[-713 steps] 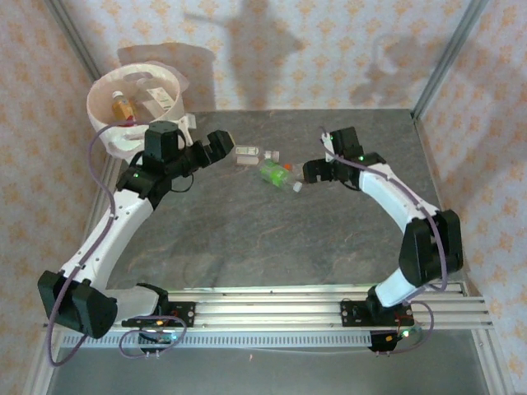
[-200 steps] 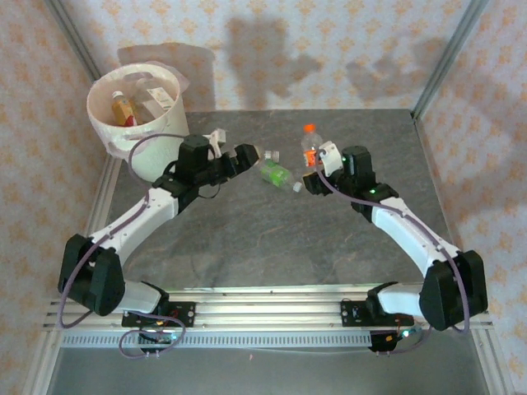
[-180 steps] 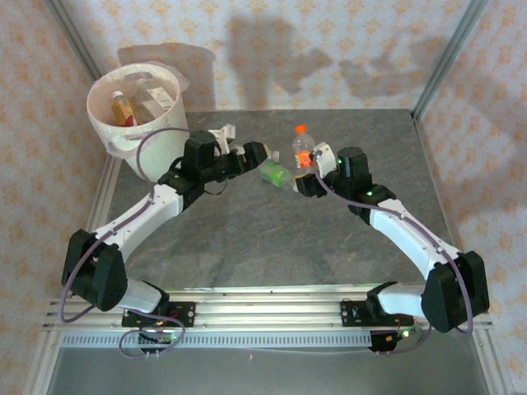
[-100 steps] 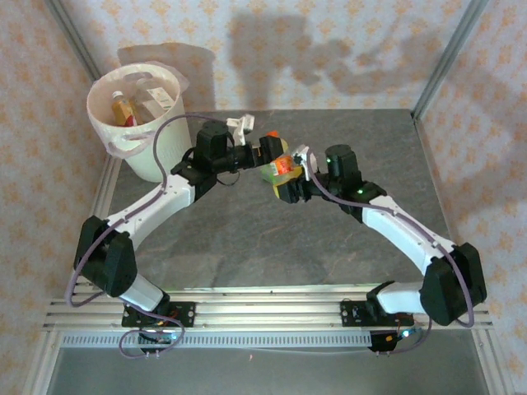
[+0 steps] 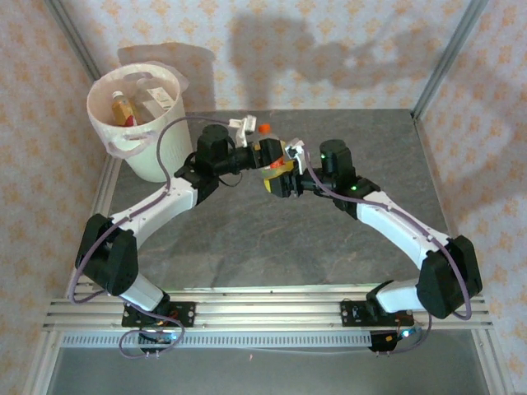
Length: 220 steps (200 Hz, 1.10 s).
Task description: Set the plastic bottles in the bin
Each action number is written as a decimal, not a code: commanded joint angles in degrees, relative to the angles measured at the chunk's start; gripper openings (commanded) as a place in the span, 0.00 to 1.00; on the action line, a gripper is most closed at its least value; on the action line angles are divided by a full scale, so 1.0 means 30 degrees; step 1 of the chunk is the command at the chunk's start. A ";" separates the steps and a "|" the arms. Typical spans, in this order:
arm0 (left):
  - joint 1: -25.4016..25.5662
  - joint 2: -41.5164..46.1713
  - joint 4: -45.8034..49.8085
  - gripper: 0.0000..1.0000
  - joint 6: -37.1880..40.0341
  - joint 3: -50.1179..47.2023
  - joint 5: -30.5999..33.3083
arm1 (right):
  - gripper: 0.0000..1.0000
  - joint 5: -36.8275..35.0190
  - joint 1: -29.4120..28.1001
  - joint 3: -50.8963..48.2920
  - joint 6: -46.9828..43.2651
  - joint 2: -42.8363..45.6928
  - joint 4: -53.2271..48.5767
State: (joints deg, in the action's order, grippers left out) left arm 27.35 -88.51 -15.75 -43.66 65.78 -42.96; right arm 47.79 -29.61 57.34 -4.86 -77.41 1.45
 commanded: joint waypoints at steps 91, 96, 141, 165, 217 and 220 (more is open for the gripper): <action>-0.0032 0.0537 0.1432 0.57 0.1034 0.0751 0.0255 | 0.67 -0.0359 -0.0139 0.1286 -0.1603 -0.0105 -0.1323; -0.0025 0.0625 0.1847 0.57 0.1259 0.0923 0.0594 | 0.70 -0.0552 -0.0122 0.1346 -0.1750 -0.0025 -0.1552; -0.0641 0.1690 0.5185 0.56 0.2968 0.2453 0.4047 | 0.99 -0.2413 -0.0122 0.0904 -0.2546 0.1392 -0.1581; -0.1522 0.2424 0.6957 0.56 0.3752 0.3425 0.5787 | 0.99 -0.4721 -0.0122 0.0729 -0.2044 0.2217 -0.1472; -0.2732 0.3145 1.4162 0.57 0.9006 0.9259 1.5426 | 0.99 -1.1207 -0.0137 -0.0042 -0.1512 0.3667 -0.1517; -0.2819 0.3075 1.4468 0.57 0.9077 0.9617 1.6190 | 0.99 -1.1487 -0.0127 -0.0067 -0.1448 0.3681 -0.1562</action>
State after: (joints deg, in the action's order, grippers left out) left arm 19.70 -81.17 15.59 -25.43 86.54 -15.44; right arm 25.26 -29.76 58.83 -10.31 -68.47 -3.60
